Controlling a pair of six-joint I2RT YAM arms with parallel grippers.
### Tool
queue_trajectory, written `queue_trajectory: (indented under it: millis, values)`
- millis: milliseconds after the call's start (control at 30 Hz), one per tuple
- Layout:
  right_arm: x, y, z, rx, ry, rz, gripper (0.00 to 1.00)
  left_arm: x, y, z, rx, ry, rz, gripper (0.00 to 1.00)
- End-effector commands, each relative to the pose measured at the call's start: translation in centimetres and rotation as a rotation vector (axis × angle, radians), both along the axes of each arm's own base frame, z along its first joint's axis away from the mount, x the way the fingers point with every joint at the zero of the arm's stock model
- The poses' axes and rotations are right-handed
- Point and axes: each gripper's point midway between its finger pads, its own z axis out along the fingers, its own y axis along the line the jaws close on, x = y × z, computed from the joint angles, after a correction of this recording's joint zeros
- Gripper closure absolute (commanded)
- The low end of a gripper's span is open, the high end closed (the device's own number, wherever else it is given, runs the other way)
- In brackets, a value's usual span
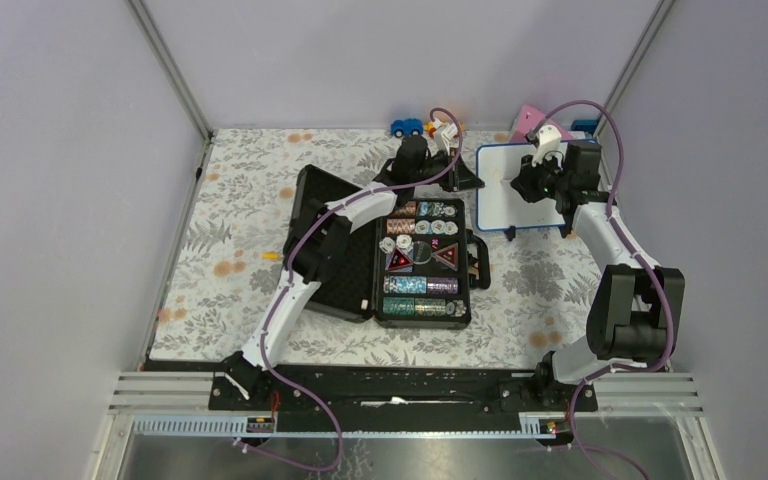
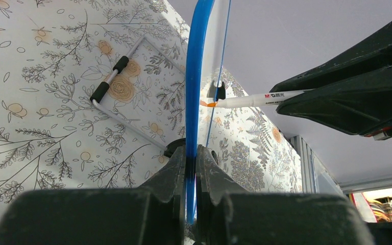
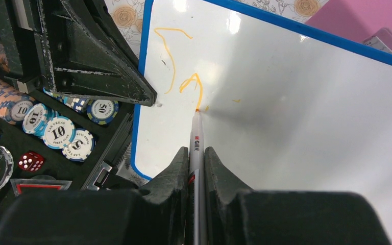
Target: Write a sentence on the whiteboard
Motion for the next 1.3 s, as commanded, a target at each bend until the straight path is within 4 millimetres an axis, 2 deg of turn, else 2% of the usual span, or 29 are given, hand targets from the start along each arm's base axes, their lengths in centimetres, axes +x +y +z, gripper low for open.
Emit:
queue_trajectory:
  millis: [0, 300, 533, 967, 1267]
  values:
    - [0.6, -0.8, 0.8, -0.021, -0.024, -0.029, 1.00, -0.7, -0.4, 0.4, -0.018, -0.019, -0.032, 1.00]
    - [2.1, -0.9, 2.7, -0.001, -0.057, -0.056, 1.00, -0.7, -0.4, 0.4, -0.018, -0.019, -0.032, 1.00]
    - [2.7, -1.4, 3.1, 0.000, -0.063, -0.074, 1.00, -0.7, -0.4, 0.4, -0.018, -0.018, -0.033, 1.00]
    - [1.6, -3.2, 1.3, -0.045, -0.038, -0.104, 1.00, -0.6, -0.4, 0.4, -0.017, -0.018, -0.026, 1.00]
    - [0.8, -2.6, 0.6, -0.030, -0.021, -0.069, 1.00, -0.7, -0.4, 0.3, -0.015, -0.017, -0.027, 1.00]
